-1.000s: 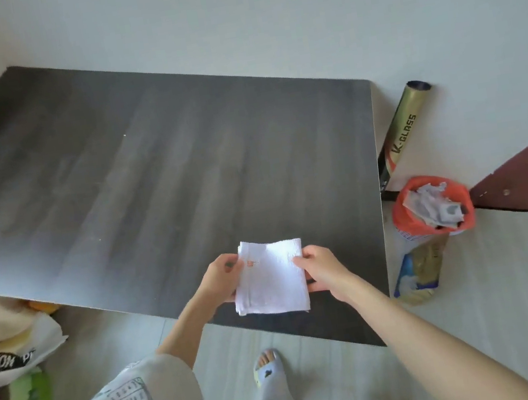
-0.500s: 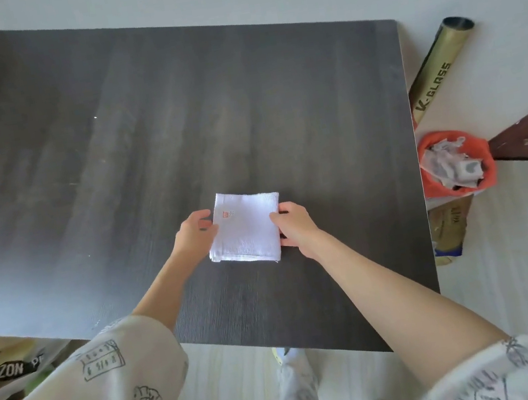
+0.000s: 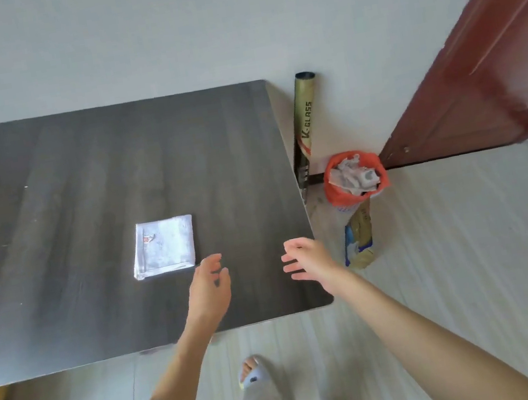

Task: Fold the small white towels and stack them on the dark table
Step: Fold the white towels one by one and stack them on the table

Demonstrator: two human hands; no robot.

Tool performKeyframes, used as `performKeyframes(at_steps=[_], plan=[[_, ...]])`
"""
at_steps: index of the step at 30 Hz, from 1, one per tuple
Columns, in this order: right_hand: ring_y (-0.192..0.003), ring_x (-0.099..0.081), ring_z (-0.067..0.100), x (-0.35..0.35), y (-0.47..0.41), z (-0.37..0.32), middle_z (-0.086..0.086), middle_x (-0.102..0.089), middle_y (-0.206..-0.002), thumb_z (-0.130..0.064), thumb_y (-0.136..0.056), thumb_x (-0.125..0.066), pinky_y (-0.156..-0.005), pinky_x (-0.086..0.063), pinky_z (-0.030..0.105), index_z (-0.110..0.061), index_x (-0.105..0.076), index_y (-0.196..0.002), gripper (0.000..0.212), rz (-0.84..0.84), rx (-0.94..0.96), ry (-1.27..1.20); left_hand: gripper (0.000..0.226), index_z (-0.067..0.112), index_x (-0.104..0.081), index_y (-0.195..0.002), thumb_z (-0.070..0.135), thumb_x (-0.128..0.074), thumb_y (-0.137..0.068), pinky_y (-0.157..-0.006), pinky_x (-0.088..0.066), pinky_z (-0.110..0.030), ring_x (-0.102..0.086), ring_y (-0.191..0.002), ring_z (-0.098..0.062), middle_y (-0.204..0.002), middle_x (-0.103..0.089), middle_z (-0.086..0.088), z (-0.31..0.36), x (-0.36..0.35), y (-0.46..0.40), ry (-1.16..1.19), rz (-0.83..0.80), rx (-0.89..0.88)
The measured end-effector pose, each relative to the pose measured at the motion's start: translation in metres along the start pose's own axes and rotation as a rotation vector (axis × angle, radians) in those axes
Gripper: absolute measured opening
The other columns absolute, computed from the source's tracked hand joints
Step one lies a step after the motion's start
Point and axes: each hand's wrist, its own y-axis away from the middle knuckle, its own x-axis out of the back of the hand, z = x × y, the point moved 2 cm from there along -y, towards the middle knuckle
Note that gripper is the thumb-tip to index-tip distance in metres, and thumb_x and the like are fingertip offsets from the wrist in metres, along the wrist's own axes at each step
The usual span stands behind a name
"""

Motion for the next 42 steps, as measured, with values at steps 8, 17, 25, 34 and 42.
performKeyframes(at_steps=[8, 17, 25, 34, 42], plan=[[-0.066, -0.059, 0.014, 0.217, 0.147, 0.113, 0.0, -0.061, -0.078, -0.019, -0.096, -0.048, -0.061, -0.045, 0.023, -0.019, -0.056, -0.09, 0.01, 0.368, 0.121, -0.238, 0.031, 0.011, -0.049, -0.127, 0.014, -0.043, -0.096, -0.08, -0.037, -0.018, -0.055, -0.108, -0.025, -0.115, -0.056, -0.003, 0.119, -0.188, 0.132, -0.133, -0.384, -0.362], [-0.07, -0.058, 0.017, 0.408, 0.302, 0.261, 0.002, -0.063, -0.083, -0.018, -0.096, -0.048, -0.064, -0.045, 0.024, -0.012, -0.057, -0.103, 0.013, 0.815, 0.109, -0.537, 0.022, 0.012, -0.058, -0.114, 0.01, -0.049, -0.094, -0.073, -0.044, -0.012, -0.058, -0.08, -0.012, -0.104, -0.063, -0.003, 0.246, -0.409, 0.276, -0.276, -0.81, -0.817], [-0.078, -0.06, 0.018, 0.581, 0.392, 0.389, 0.003, -0.065, -0.088, -0.02, -0.096, -0.049, -0.071, -0.048, 0.029, -0.012, -0.058, -0.109, 0.018, 1.131, -0.005, -0.696, 0.021, 0.014, -0.059, -0.113, 0.016, -0.048, -0.095, -0.073, -0.038, -0.014, -0.059, -0.086, -0.011, -0.102, -0.062, 0.003, 0.337, -0.62, 0.401, -0.377, -1.128, -0.973], [-0.083, -0.063, 0.016, 0.769, 0.49, 0.47, 0.002, -0.067, -0.093, -0.021, -0.096, -0.046, -0.079, -0.052, 0.032, -0.018, -0.057, -0.11, 0.017, 1.403, -0.073, -0.769, 0.021, 0.015, -0.058, -0.112, 0.015, -0.044, -0.096, -0.079, -0.041, -0.021, -0.059, -0.093, -0.014, -0.106, -0.062, -0.001, 0.463, -0.822, 0.544, -0.429, -1.386, -1.102], [-0.083, -0.063, 0.018, 0.905, 0.512, 0.538, 0.002, -0.067, -0.092, -0.018, -0.097, -0.046, -0.073, -0.051, 0.028, -0.014, -0.057, -0.111, 0.018, 1.433, -0.114, -0.862, 0.026, 0.012, -0.057, -0.118, 0.018, -0.043, -0.098, -0.082, -0.039, -0.021, -0.058, -0.109, -0.02, -0.122, -0.06, -0.006, 0.508, -0.958, 0.609, -0.581, -1.485, -1.134]])
